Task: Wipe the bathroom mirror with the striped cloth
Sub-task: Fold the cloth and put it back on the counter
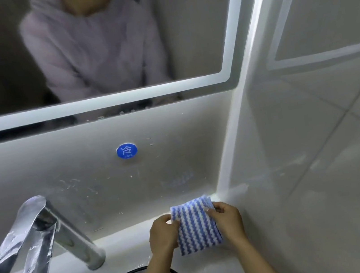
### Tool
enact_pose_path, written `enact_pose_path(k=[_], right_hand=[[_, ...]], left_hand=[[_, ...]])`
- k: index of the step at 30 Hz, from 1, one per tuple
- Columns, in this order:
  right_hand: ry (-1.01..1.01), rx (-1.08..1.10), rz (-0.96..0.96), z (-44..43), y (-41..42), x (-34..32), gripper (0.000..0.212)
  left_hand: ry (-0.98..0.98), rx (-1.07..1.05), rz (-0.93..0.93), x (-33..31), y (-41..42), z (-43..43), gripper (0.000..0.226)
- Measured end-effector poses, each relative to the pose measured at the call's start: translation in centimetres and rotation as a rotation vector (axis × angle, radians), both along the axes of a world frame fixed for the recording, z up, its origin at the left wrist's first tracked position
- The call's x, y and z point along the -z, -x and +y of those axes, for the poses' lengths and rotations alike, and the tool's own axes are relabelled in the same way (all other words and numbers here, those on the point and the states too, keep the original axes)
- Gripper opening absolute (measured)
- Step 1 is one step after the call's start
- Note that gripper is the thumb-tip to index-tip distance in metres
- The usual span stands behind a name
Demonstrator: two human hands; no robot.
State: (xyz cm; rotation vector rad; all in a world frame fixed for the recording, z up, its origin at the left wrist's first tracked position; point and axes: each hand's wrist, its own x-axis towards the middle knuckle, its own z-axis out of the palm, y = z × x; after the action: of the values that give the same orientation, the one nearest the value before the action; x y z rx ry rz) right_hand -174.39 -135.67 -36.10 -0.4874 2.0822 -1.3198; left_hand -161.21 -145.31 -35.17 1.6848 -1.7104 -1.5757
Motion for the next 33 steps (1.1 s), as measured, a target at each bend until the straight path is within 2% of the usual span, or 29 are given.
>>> enact_pose_path(k=[6,11,14,17,20,23,26,28,30,33], right_hand=[[-0.092,-0.023,-0.005,-0.6,0.4,3.0,0.003],[-0.157,-0.049,0.086,-0.2,0.1,4.2,0.011],[-0.169,-0.054,0.139,0.1,-0.2,4.7,0.006],[-0.159,-0.042,0.159,0.3,-0.6,4.9,0.003],[-0.095,-0.048,0.232,0.8,-0.8,4.5,0.002],[-0.143,-0.172,0.431,2.1,-0.8,5.4,0.026],[-0.245,-0.366,0.739,3.3,-1.4,6.8,0.048],[-0.334,-0.499,0.804,3.6,-1.6,7.8,0.065],[-0.419,-0.56,0.861,3.5,-1.7,8.9,0.073],[-0.448,-0.59,0.905,4.0,-1.7,10.1,0.068]], left_hand=[[-0.131,0.031,-0.088,1.5,0.6,-1.0,0.004],[-0.255,0.077,-0.131,2.5,0.6,-1.3,0.013],[-0.272,0.081,-0.192,3.1,0.7,-1.5,0.02],[-0.274,0.124,-0.257,3.6,0.9,-1.5,0.009],[-0.161,0.245,-0.374,3.5,1.0,-1.4,0.003],[0.032,0.438,-0.514,3.2,1.1,-0.4,0.024],[0.12,0.563,-0.646,3.3,1.3,1.5,0.065],[0.216,0.695,-0.779,3.2,1.4,2.4,0.088],[0.307,0.878,-0.844,3.4,1.4,2.8,0.095],[0.232,1.005,-0.928,4.1,1.2,2.6,0.092]])
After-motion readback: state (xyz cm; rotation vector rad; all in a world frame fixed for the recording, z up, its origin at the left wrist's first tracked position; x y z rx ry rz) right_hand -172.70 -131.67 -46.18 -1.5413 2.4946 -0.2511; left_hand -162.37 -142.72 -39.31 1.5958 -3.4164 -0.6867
